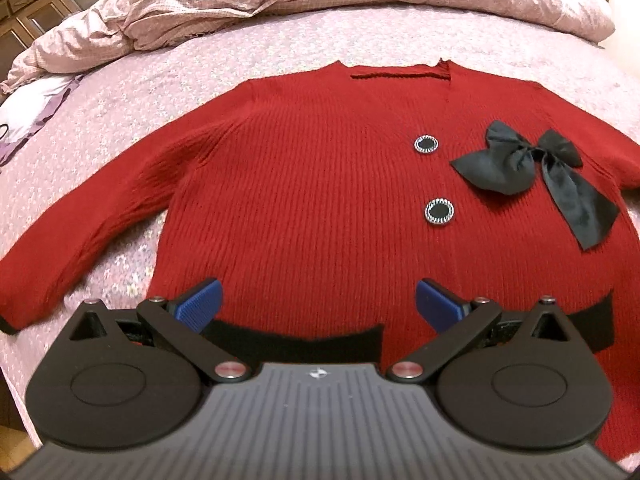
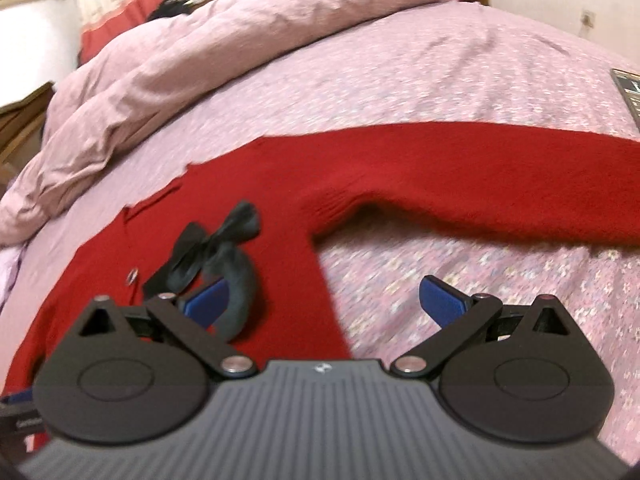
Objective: Fold small clothes
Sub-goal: 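Move the right gripper to the sleeve cuff nearest it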
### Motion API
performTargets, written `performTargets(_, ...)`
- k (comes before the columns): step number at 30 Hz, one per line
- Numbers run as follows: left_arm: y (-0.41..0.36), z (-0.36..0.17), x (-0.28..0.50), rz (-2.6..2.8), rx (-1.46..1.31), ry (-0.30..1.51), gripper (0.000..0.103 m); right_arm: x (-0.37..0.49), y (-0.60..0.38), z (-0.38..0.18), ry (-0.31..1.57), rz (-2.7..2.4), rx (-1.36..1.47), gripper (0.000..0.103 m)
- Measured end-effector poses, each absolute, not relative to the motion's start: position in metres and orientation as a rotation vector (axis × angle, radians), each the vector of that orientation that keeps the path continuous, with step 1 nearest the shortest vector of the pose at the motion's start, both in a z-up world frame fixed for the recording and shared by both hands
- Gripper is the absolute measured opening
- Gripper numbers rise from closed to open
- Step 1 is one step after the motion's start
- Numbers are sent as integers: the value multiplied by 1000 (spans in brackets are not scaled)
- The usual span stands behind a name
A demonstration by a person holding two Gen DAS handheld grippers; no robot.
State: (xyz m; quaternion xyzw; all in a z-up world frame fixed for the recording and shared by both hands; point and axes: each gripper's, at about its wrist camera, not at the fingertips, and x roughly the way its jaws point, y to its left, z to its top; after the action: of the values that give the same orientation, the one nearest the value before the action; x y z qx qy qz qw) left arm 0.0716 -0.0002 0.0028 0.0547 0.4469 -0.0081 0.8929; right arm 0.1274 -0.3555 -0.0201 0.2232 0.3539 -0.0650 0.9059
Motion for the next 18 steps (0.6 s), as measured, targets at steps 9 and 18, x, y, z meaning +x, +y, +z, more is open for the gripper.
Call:
performTargets(9,-1,2,84,-14,85,940,103,158,-395,-48,711,-307,636,103)
performTargets(18,5,-1,93,15,69,953,103,167,-424,-59,646,-371,711,103)
